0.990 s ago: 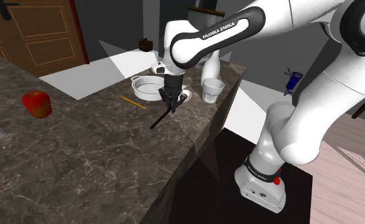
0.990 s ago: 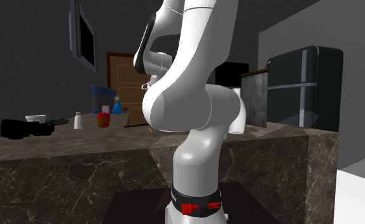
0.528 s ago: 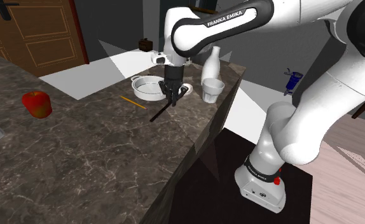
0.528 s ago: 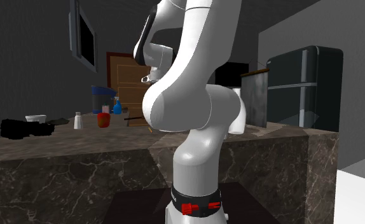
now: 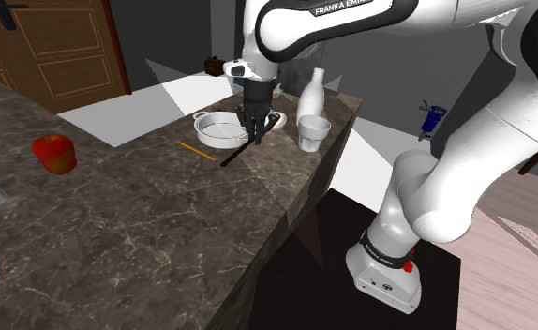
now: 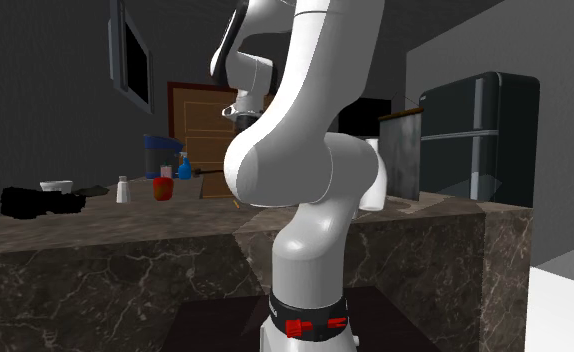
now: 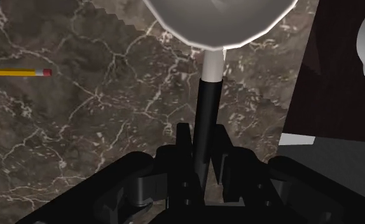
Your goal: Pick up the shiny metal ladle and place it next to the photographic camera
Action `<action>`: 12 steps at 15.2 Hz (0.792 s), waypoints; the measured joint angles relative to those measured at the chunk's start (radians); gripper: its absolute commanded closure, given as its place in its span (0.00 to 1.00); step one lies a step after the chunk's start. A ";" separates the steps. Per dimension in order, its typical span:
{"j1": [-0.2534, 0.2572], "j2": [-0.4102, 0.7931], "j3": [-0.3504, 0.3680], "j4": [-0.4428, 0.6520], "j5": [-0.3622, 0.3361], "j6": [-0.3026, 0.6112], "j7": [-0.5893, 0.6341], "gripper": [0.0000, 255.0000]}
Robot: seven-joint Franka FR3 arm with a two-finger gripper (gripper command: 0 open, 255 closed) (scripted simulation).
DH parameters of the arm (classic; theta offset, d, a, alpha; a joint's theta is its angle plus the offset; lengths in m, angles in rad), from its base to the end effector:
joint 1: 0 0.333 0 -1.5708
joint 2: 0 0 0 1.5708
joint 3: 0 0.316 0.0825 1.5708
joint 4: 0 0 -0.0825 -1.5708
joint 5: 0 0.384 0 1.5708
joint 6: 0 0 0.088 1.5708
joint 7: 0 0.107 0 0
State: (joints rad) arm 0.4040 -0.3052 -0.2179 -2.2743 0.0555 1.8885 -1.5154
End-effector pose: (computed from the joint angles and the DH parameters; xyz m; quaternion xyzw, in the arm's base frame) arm 0.4421 0.0829 0.4696 -0.6603 -0.7474 -0.0011 0.0731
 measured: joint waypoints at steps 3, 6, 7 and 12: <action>0.001 -0.009 0.003 0.030 -0.001 -0.039 0.007 1.00; 0.005 -0.013 0.011 0.059 0.001 -0.069 0.020 1.00; 0.014 -0.008 0.022 0.067 0.007 -0.072 0.037 1.00; 0.065 0.024 0.096 0.089 0.043 -0.052 0.144 1.00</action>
State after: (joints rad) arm 0.4691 -0.2812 -0.1220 -2.1854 0.0985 1.8366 -1.3719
